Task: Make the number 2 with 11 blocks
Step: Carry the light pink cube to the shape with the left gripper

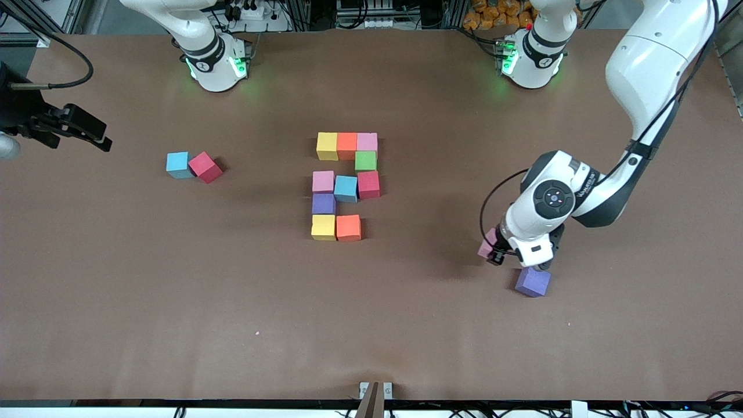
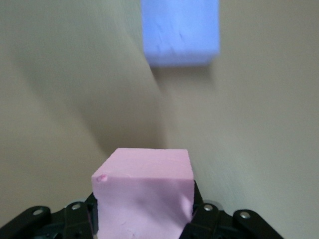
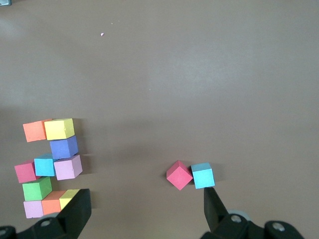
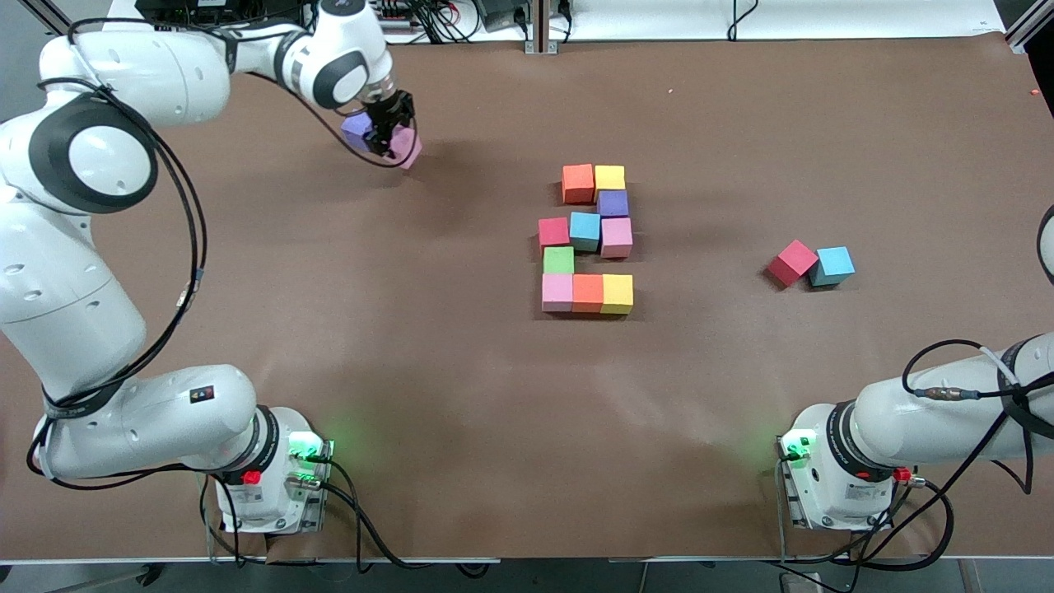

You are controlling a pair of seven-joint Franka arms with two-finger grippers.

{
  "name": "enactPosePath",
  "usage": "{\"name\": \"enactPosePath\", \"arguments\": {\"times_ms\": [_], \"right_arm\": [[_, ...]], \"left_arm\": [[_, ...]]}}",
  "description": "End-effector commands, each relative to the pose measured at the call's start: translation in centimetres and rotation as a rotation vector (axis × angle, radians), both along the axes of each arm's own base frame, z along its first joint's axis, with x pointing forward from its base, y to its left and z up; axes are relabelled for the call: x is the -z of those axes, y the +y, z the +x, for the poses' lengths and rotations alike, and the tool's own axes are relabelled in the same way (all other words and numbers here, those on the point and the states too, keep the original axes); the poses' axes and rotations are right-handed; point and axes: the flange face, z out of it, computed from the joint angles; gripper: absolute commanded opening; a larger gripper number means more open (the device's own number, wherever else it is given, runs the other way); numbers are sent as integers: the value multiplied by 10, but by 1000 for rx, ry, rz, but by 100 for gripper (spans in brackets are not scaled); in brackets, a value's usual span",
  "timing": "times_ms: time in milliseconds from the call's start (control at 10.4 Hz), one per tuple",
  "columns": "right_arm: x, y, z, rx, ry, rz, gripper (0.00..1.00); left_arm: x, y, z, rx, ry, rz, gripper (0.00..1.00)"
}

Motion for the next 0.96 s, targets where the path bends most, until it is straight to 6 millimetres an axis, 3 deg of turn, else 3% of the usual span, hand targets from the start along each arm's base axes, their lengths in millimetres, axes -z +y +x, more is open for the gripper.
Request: {"name": "enactPosePath", "arguments": {"times_ms": [0,383,861], "right_arm": [[-3,1,1,6,-1,5,100],[-3,2,1,4,-4,5,100],[-2,2,1,9,1,5,100]], "left_arm": [[-9,-52,0,-71,23,-24,29],[8,-140,-12,-191,1,-10,29],[22,-205,-26,-344,-2,-33,33]]}}
